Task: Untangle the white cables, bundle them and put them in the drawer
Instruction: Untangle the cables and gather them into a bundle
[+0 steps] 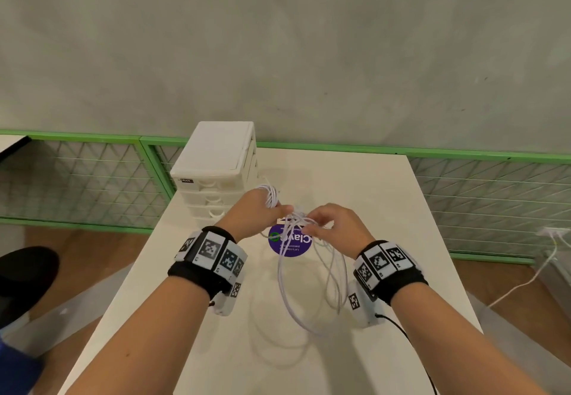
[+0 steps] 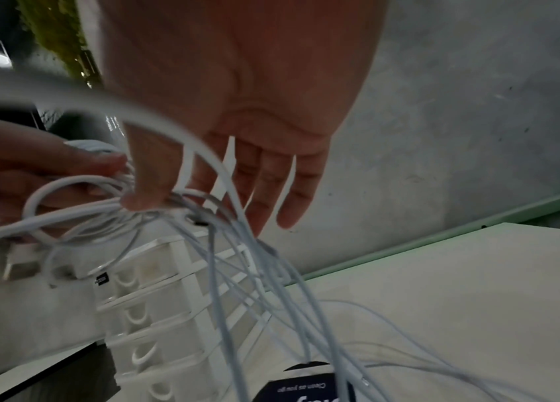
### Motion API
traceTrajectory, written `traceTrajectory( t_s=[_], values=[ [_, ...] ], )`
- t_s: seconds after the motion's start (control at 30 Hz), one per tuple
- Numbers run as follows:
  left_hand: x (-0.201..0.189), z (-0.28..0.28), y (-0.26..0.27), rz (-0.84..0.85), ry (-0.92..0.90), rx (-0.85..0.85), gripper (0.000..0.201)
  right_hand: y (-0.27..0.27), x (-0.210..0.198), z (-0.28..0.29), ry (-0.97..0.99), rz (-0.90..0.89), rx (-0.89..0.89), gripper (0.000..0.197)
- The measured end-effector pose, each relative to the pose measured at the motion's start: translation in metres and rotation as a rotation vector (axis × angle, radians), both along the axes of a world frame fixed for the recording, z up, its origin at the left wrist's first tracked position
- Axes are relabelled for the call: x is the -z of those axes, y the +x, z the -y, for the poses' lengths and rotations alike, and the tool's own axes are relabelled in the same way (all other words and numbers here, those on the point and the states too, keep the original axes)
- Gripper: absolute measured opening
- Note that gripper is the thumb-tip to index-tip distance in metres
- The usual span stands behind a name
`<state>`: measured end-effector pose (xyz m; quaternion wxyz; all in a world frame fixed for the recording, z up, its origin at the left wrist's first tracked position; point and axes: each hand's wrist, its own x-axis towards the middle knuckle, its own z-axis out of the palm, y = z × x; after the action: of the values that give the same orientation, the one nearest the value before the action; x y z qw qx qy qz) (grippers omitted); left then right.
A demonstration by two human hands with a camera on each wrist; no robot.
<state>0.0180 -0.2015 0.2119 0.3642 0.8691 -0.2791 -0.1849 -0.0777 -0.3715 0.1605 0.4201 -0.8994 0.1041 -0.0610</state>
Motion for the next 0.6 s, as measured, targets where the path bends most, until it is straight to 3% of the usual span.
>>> traceTrajectory(
  t_s=[0.17, 0.3, 0.47, 0.6],
  values=[
    [0.008, -0.006, -0.002, -0.040, -0.151, -0.186, 0.029, -0.001, 0.001, -0.008, 0.045, 0.053, -0.016, 0.016],
    [0.011, -0.009, -0.002, 0.070, -0.136, -0.216, 0.035, -0.002, 0.002, -0.010, 0.075, 0.053, -0.012, 0.017],
    [0.012, -0.013, -0.002, 0.080, -0.173, -0.136, 0.034, -0.007, 0.003, -0.008, 0.097, 0.017, -0.037, 0.025],
    [0.014, -0.013, -0.006, 0.026, -0.190, -0.106, 0.034, -0.006, 0.005, -0.009, 0.034, 0.073, 0.000, 0.017]
  ],
)
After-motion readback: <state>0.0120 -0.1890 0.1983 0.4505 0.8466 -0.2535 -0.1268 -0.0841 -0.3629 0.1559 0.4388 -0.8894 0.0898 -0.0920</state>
